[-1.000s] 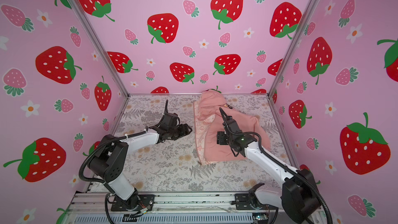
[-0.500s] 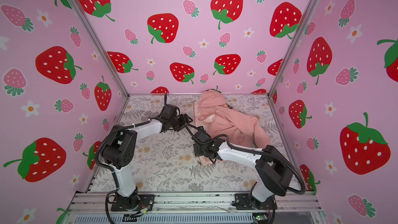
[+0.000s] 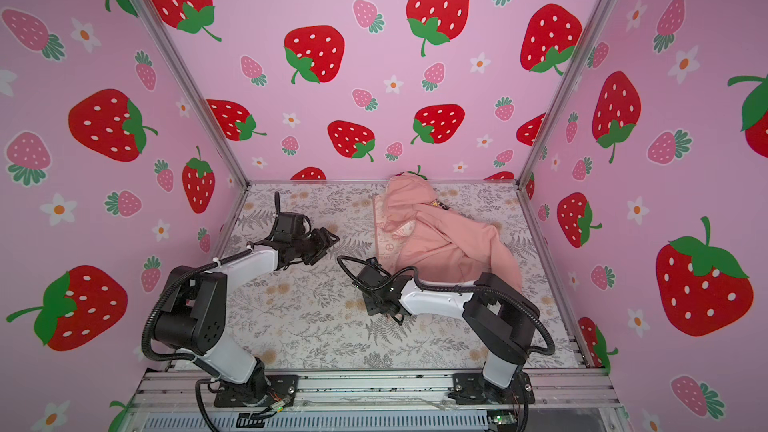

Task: Zip up the jacket

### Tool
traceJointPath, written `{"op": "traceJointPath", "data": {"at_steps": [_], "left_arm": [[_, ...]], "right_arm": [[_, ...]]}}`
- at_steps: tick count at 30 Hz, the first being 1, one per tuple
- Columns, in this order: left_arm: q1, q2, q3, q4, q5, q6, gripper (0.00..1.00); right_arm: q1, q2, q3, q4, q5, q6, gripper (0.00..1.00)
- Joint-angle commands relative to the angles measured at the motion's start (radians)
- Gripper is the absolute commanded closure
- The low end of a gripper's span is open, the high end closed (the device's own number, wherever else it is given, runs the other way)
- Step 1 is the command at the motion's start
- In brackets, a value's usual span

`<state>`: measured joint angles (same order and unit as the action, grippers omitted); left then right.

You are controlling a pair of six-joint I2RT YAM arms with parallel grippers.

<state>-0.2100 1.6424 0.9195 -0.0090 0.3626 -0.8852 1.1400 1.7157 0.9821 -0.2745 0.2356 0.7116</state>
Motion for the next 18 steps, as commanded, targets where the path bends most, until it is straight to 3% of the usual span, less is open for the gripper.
{"op": "traceJointPath", "data": {"at_steps": [1, 8, 18], "left_arm": [[0.004, -0.022, -0.014, 0.008, 0.022, 0.003, 0.28], [0.005, -0.035, -0.021, 0.01, 0.031, -0.001, 0.28], [0.004, -0.031, -0.02, 0.021, 0.06, -0.015, 0.28]], "right_arm": [[0.004, 0.03, -0.027, -0.019, 0.048, 0.037, 0.46], [-0.004, 0.047, -0.068, 0.014, 0.049, 0.048, 0.47], [-0.089, -0.013, -0.187, 0.137, -0.069, 0.046, 0.79]]}}
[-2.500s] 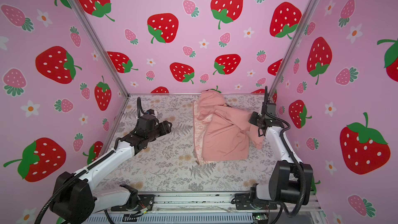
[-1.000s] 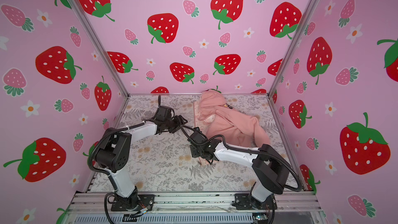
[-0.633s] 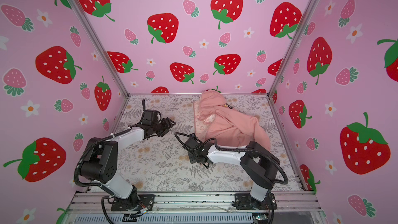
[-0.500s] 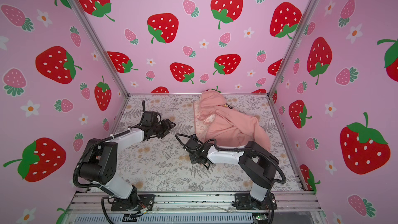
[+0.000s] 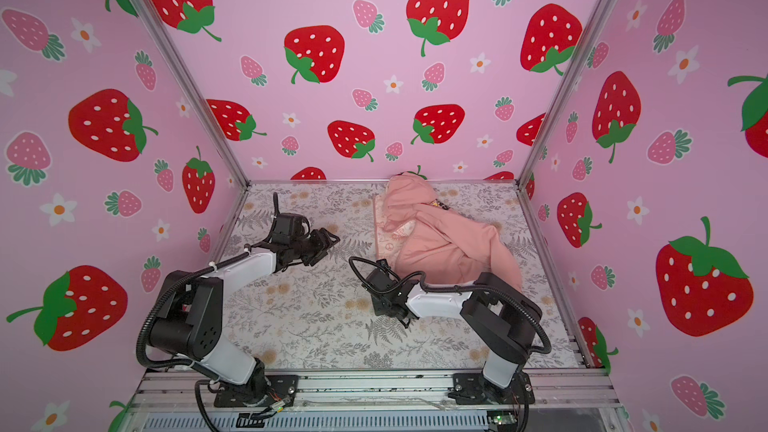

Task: Zip up the jacket

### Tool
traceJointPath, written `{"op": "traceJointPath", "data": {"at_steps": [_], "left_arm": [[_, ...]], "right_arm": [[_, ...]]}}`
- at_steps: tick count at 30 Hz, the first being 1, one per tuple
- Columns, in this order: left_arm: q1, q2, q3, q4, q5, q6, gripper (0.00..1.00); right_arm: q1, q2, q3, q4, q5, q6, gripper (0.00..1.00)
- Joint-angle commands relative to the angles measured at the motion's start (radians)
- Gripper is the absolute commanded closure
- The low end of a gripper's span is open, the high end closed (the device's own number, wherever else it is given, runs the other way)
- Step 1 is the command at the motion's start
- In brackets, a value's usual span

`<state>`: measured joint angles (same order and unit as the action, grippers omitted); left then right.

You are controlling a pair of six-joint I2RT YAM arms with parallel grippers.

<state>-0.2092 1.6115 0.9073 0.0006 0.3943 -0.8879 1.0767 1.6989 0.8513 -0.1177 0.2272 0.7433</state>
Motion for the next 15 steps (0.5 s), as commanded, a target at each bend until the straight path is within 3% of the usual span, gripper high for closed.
{"op": "traceJointPath", "data": {"at_steps": [1, 8, 15], "left_arm": [[0.002, 0.005, -0.006, 0.016, 0.037, -0.017, 0.28], [-0.039, 0.084, 0.01, 0.075, 0.072, -0.066, 0.21], [-0.11, 0.216, 0.077, 0.152, 0.088, -0.122, 0.2]], "right_arm": [[-0.032, -0.002, -0.066, -0.011, -0.069, 0.013, 0.82], [-0.073, -0.077, -0.106, 0.032, -0.139, -0.002, 0.99], [-0.095, -0.182, -0.118, 0.058, -0.198, -0.012, 1.0]]}}
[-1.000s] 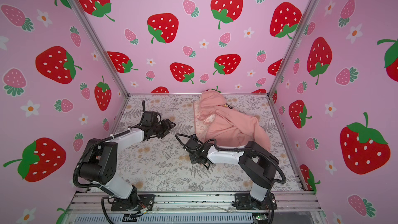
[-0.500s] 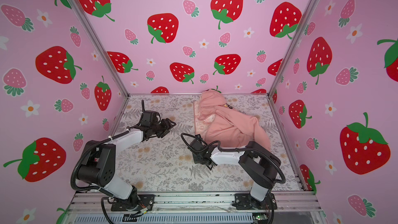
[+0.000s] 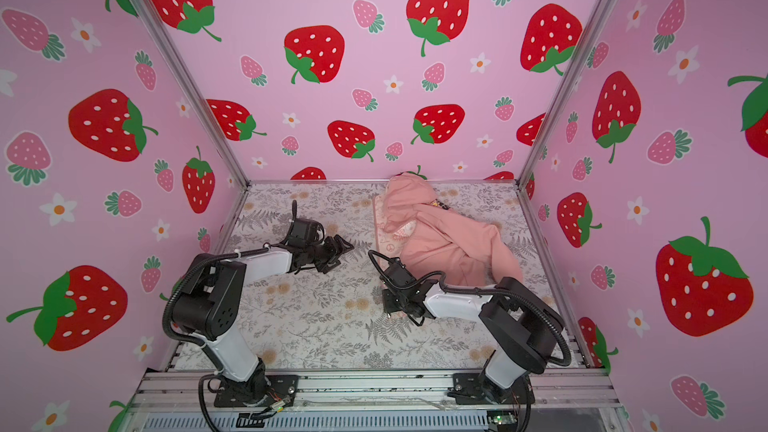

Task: Zip up the jacket

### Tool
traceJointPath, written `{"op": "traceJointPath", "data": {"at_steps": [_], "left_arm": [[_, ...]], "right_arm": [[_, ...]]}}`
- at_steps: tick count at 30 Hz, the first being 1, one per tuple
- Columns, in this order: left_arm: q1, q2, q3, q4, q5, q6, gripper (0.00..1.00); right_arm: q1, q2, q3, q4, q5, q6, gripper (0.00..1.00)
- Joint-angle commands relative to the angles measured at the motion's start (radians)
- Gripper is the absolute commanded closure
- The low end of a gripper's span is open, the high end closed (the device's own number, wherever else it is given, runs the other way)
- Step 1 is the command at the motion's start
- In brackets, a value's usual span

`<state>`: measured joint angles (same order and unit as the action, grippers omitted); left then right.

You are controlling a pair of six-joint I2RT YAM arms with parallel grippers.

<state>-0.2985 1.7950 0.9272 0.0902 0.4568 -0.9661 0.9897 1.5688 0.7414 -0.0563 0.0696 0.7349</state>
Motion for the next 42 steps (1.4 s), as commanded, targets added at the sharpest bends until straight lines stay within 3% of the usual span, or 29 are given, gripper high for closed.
{"op": "traceJointPath", "data": {"at_steps": [1, 9, 16, 31, 37, 42], "left_arm": [[-0.032, 0.053, 0.068, 0.077, 0.03, -0.055, 0.19], [-0.074, 0.179, 0.132, 0.236, 0.055, -0.162, 0.19], [-0.099, 0.274, 0.25, 0.245, 0.045, -0.185, 0.2], [-0.076, 0.449, 0.531, 0.191, -0.023, -0.195, 0.39], [-0.066, 0.496, 0.598, 0.189, -0.023, -0.209, 0.53], [-0.054, 0.512, 0.63, 0.191, -0.003, -0.196, 0.79]], "right_arm": [[-0.011, -0.07, -0.009, 0.001, -0.049, -0.004, 1.0], [-0.019, -0.19, -0.011, -0.002, -0.084, -0.01, 1.0], [-0.022, -0.226, -0.014, -0.011, -0.105, -0.013, 1.0], [-0.025, -0.387, -0.055, -0.094, -0.087, -0.007, 1.0], [-0.024, -0.41, -0.07, -0.102, -0.084, -0.005, 1.0], [-0.025, -0.407, -0.066, -0.094, -0.105, -0.015, 1.0]]}}
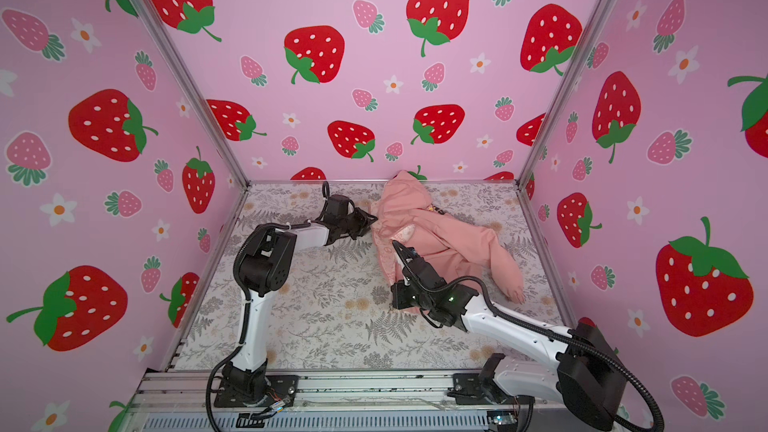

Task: Zip up the jacket
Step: 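Lift both zipper edges and draw them toward each other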

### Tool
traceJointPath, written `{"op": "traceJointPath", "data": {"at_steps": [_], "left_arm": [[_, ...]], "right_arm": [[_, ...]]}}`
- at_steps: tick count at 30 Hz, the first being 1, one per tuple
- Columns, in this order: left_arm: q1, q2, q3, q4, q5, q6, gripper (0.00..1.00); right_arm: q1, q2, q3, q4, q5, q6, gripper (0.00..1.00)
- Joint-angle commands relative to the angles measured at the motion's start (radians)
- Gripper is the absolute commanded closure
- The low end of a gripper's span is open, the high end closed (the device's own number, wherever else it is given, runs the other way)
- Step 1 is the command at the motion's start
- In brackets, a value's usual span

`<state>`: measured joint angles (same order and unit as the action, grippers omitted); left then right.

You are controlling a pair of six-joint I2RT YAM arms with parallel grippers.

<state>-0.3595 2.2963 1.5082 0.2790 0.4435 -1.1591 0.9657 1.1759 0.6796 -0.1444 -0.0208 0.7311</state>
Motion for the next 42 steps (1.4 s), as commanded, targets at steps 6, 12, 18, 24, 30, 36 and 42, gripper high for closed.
{"op": "traceJointPath", "data": {"at_steps": [6, 12, 18, 24, 30, 36, 42], "left_arm": [[0.051, -0.094, 0.013, -0.008, 0.03, 0.047, 1.0], [0.095, -0.242, 0.093, -0.246, 0.016, 0.195, 1.0], [0.065, -0.208, 0.525, -0.621, -0.025, 0.372, 1.0], [-0.016, -0.015, 1.04, -0.737, 0.014, 0.332, 1.0], [-0.085, 0.004, 1.04, -0.67, -0.013, 0.316, 1.0], [-0.023, -0.175, 0.667, -0.647, -0.109, 0.373, 1.0], [0.118, -0.427, 0.303, -0.645, -0.223, 0.427, 1.0]], "right_arm": [[0.0, 0.018, 0.03, 0.04, -0.117, -0.035, 1.0], [-0.001, 0.044, 0.097, 0.067, -0.191, -0.048, 1.0], [-0.139, -0.049, 0.23, -0.069, -0.184, -0.085, 1.0], [-0.376, -0.214, 0.344, -0.249, -0.156, -0.141, 1.0], [-0.424, -0.244, 0.369, -0.255, -0.244, -0.142, 1.0], [-0.337, -0.218, 0.221, -0.123, -0.388, -0.079, 1.0], [-0.108, -0.109, 0.159, 0.055, -0.418, -0.002, 1.0]]}}
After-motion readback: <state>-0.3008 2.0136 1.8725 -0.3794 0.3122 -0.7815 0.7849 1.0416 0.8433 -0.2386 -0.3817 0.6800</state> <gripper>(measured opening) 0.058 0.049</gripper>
